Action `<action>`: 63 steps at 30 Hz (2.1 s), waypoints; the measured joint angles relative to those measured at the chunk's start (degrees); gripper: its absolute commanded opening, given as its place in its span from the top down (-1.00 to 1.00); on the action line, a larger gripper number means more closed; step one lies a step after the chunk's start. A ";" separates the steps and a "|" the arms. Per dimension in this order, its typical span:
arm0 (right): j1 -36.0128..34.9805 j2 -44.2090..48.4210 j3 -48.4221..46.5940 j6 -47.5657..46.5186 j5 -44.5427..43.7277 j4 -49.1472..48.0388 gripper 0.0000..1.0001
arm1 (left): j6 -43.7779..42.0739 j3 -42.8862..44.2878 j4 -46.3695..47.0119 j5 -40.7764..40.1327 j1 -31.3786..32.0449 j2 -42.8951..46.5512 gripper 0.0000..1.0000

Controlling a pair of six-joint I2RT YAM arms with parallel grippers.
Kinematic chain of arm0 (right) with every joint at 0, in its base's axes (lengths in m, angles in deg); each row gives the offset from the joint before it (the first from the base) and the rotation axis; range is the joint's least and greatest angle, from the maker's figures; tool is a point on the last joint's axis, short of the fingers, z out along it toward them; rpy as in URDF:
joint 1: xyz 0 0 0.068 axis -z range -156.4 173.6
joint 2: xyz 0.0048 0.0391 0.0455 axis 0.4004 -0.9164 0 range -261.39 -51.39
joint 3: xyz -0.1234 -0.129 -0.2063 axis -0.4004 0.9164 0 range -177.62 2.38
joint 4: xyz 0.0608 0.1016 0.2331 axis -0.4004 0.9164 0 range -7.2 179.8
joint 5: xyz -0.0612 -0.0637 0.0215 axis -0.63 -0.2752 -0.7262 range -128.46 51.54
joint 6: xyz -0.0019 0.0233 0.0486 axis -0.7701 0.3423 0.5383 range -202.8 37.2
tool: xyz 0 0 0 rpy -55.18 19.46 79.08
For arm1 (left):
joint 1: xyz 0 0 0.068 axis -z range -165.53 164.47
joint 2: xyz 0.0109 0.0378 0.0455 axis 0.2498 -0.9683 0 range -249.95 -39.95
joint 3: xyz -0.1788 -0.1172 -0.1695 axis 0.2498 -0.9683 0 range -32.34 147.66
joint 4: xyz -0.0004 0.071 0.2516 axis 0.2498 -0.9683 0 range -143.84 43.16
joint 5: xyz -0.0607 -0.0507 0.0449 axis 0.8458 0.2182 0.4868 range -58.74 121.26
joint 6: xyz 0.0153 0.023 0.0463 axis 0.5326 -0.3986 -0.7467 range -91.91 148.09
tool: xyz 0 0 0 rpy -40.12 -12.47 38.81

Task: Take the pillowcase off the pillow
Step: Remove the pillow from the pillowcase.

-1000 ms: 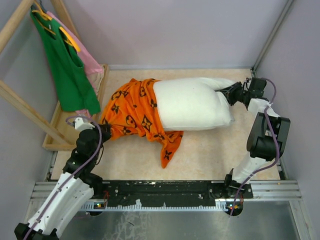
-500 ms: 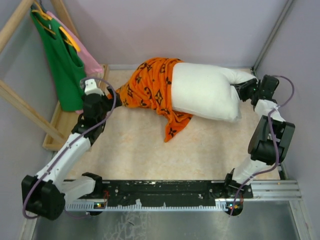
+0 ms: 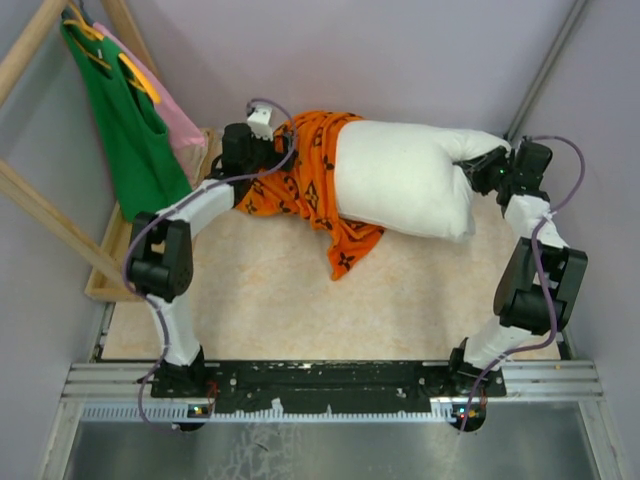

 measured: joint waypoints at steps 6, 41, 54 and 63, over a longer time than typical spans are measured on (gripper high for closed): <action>-0.04 -0.31 -3.21 -3.48 2.43 4.15 1.00 | -3.91 12.70 -2.60 6.21 0.00 -12.07 0.04; -5.44 -29.94 -31.26 -5.07 36.65 8.87 1.00 | 33.22 -49.77 -19.93 -17.44 -0.31 63.32 1.00; -3.37 -30.36 -31.04 -4.22 35.45 7.58 1.00 | 31.47 -45.24 -27.26 -8.31 -6.67 60.98 -1.00; -5.46 -31.54 -40.09 -13.66 30.80 19.08 1.00 | 18.27 -15.69 -26.82 -6.56 -6.80 45.51 -1.00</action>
